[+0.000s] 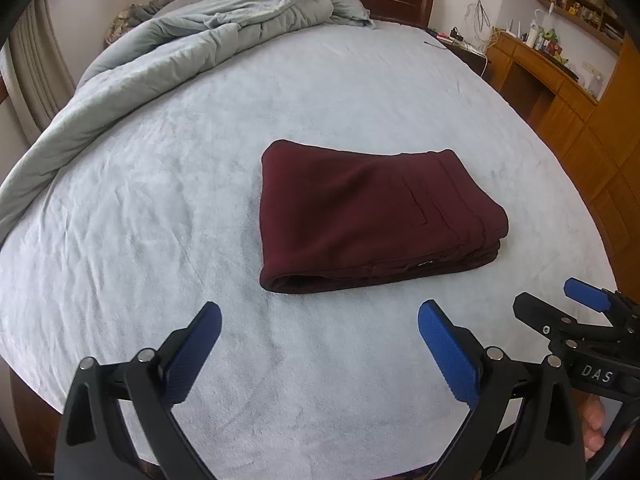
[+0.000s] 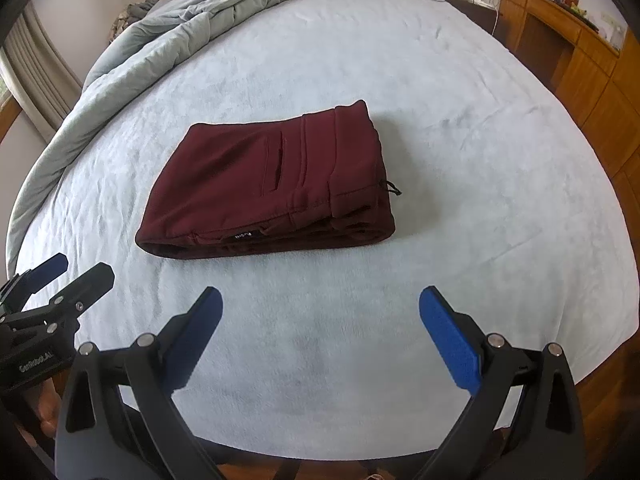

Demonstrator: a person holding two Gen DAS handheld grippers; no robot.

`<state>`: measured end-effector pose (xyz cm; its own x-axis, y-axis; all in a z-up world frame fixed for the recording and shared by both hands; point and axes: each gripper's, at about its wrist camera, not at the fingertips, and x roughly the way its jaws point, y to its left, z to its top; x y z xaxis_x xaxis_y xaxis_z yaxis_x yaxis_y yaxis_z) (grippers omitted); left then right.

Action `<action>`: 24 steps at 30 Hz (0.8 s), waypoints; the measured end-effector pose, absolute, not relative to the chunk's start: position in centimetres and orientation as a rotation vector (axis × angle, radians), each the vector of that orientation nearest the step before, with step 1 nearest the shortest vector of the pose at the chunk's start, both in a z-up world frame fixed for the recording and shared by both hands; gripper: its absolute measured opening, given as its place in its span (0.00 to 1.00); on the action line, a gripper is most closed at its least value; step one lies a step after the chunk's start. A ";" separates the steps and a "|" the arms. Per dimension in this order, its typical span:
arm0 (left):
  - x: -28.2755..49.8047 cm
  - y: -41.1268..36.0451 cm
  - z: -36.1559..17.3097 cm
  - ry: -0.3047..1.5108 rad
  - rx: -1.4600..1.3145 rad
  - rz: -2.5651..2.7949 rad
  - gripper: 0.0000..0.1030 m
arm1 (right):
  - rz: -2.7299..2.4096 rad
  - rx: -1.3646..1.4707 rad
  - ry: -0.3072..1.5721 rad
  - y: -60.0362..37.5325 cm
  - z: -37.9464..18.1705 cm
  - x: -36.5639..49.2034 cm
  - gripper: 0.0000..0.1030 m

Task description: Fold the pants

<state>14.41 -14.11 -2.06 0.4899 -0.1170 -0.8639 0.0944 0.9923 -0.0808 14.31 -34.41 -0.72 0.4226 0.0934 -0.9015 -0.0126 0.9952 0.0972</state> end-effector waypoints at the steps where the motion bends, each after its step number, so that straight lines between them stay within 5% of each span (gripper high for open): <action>1: 14.4 -14.1 -2.0 1.050 -0.022 -0.130 0.96 | 0.067 0.078 1.135 -34.5 -0.8 14.4 0.95; 24: 14.7 -14.2 -2.2 1.045 -0.005 -0.114 0.96 | 0.068 0.100 1.146 -34.8 -1.1 14.6 0.96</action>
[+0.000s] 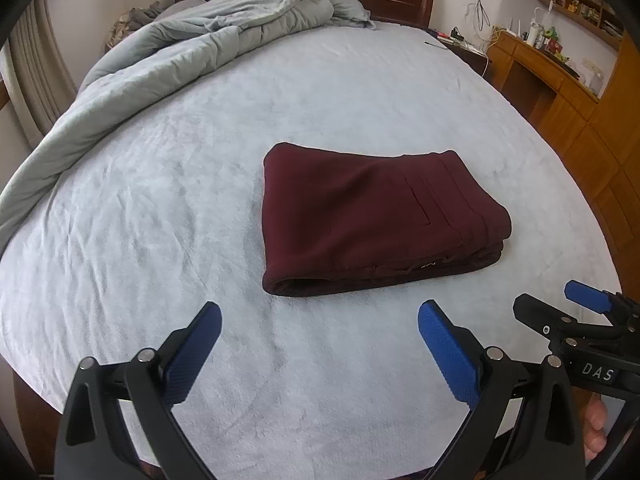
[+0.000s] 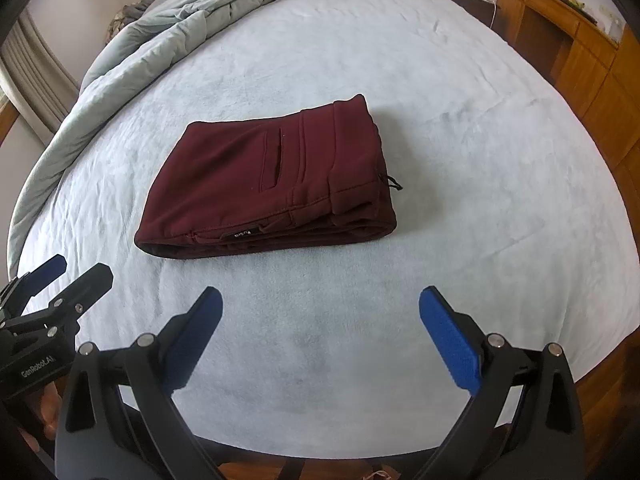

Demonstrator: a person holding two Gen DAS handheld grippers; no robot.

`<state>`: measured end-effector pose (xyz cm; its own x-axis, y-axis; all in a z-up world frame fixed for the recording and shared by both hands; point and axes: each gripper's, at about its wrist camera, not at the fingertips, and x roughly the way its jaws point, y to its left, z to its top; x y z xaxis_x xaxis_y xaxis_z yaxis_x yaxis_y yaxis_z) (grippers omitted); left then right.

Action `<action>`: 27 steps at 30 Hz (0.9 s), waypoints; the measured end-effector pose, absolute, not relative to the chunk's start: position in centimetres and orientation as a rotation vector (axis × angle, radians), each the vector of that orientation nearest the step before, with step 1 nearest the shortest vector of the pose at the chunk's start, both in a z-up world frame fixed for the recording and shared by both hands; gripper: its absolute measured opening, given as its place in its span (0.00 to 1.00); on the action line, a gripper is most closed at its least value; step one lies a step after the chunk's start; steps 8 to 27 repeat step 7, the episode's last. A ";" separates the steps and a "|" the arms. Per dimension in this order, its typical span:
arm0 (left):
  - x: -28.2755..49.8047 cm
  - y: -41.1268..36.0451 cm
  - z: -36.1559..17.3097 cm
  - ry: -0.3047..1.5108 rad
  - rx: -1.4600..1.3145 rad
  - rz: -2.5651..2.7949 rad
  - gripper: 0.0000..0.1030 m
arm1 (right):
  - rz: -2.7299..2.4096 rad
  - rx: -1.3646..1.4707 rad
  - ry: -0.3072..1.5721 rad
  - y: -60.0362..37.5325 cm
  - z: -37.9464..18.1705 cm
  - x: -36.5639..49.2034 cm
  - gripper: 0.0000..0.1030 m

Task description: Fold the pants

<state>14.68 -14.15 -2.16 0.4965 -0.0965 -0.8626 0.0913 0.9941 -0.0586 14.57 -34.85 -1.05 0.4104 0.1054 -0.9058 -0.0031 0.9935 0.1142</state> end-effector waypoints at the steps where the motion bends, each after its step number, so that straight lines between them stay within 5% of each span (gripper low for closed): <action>1: 14.7 -14.2 -2.2 1.045 -0.003 -0.111 0.96 | 0.068 0.103 1.147 -34.9 -1.0 14.6 0.96; 27: 14.8 -14.2 -2.0 1.049 -0.008 -0.114 0.96 | 0.062 0.118 1.146 -34.9 -0.9 14.6 0.96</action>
